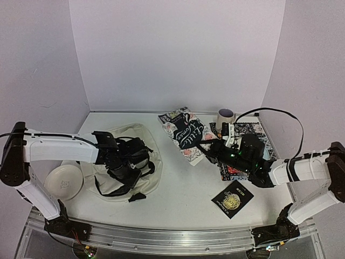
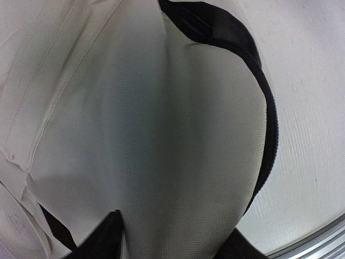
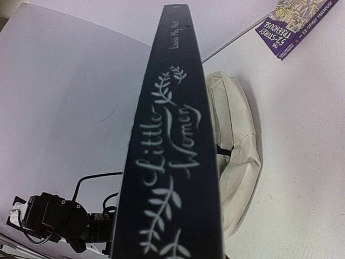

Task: Pack the student bag
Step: Pick up the largest pocket of the bag from the student bag, then move the student bag to the center of the board.

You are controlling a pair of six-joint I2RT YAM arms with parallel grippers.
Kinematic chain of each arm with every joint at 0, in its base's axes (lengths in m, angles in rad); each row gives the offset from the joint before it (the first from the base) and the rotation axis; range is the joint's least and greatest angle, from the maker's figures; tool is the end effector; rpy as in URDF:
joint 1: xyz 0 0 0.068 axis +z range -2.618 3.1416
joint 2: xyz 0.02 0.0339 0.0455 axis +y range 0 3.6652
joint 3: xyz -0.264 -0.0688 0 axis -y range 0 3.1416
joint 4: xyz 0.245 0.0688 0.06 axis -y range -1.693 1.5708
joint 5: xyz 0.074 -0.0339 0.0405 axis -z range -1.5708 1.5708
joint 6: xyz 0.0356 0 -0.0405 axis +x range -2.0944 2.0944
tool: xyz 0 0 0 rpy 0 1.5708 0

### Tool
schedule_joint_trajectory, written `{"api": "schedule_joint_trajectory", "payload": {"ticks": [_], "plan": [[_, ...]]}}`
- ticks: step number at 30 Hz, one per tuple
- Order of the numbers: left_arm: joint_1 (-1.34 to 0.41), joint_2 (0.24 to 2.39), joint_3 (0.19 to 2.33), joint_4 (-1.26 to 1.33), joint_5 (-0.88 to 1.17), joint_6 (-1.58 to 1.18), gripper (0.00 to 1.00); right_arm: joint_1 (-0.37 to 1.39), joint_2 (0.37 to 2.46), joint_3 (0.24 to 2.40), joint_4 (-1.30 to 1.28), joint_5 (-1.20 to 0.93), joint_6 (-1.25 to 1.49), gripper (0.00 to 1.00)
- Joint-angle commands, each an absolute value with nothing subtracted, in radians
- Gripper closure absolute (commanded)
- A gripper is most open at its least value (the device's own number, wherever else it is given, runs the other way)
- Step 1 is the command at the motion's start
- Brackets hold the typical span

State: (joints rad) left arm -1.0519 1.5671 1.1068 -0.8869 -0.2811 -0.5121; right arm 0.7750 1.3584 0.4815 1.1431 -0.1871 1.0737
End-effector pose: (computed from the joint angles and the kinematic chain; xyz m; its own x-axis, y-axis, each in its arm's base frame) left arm 0.1520 -0.2462 0.2169 -0.8154 0.4785 -0.3258 0.4637 0.8768 0.1272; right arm 0.1899 0.1953 0.2503 -0.6274 0.5944 -0.5031 -0.5542 0.1131 0.8247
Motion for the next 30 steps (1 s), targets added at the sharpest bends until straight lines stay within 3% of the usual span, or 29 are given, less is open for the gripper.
{"api": "schedule_joint_trajectory", "payload": {"ticks": [1,3,5,15,21,30], "plan": [[-1.049,1.615,1.213,-0.887,-0.298,-0.505,0.73,0.774,1.275,0.485,1.281,-0.198,1.048,1.0],[-1.05,1.639,1.255,-0.876,-0.28,-0.5,0.92,0.774,1.255,0.472,1.268,-0.189,1.038,1.0],[-1.049,1.662,1.302,-0.856,-0.256,-0.493,1.0,0.773,1.233,0.467,1.239,-0.185,1.024,1.0],[-1.022,1.81,1.609,-0.814,-0.198,-0.451,1.0,0.773,1.108,0.48,1.01,-0.183,0.956,1.0],[-0.958,1.797,1.681,-0.822,-0.175,-0.398,1.0,0.773,1.031,0.474,0.864,-0.2,0.947,1.0],[-0.869,1.711,1.751,-0.884,-0.122,-0.285,1.0,0.799,1.123,0.53,0.78,-0.258,0.955,1.0]]}}
